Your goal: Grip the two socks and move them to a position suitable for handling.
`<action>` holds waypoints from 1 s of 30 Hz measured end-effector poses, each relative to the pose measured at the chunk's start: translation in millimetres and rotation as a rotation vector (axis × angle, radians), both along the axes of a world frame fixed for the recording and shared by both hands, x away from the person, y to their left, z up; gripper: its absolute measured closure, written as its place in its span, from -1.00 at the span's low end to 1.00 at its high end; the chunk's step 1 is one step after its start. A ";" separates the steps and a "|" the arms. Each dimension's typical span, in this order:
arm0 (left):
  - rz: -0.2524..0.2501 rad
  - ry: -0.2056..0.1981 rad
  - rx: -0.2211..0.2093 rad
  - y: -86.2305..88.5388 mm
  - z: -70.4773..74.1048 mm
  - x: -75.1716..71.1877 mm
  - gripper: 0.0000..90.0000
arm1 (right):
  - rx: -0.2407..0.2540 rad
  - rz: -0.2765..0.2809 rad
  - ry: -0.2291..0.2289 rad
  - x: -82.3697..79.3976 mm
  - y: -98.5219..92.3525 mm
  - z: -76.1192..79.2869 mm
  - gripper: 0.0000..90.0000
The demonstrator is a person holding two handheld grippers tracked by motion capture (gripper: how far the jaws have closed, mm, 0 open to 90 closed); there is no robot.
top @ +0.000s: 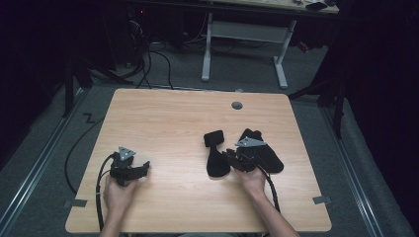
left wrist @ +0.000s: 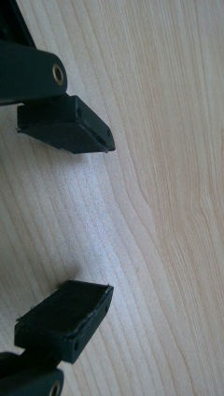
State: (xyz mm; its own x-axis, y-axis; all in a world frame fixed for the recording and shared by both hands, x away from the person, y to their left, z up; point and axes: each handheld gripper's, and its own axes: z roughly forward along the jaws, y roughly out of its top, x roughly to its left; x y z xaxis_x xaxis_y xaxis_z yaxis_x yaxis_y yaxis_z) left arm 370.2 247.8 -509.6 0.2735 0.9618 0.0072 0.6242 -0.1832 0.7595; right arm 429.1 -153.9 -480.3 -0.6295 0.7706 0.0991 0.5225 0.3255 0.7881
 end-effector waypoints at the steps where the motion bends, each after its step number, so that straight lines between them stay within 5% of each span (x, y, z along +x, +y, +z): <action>1: 0.000 0.000 0.000 0.0 0.0 0.0 -0.42 | -0.007 -0.006 0.006 1.5 -1.4 -3.1 0.64; 4: 0.002 -0.006 -0.005 0.3 0.4 -1.4 -0.39 | -0.017 -0.019 0.028 6.3 -2.1 -10.4 0.65; 6: 0.011 -0.022 0.000 0.7 2.6 -4.8 -0.09 | -0.033 -0.017 0.038 8.4 0.5 -15.0 0.65; 9: -0.001 -0.048 -0.024 -0.6 8.5 -8.4 -0.04 | -0.071 -0.007 0.047 8.9 5.3 -21.3 0.68; 13: -0.052 -0.060 -0.003 -13.4 22.0 -7.7 -0.04 | -0.074 0.015 0.037 5.0 11.5 -22.9 0.71; 16: -0.116 -0.070 -0.065 -26.6 31.7 -4.5 -0.05 | -0.076 0.041 0.038 1.1 17.6 -22.9 0.73; 18: -0.175 -0.052 -0.098 -44.5 36.2 -0.1 -0.06 | -0.092 0.064 0.025 -1.9 21.9 -23.0 0.74; 23: -0.311 -0.042 -0.098 -101.4 37.3 0.9 -0.09 | -0.105 0.092 0.002 -11.1 25.9 -24.2 0.78; 30: -0.397 -0.017 -0.066 -152.1 31.3 12.9 -0.11 | -0.117 0.120 0.015 -13.8 30.2 -22.7 0.82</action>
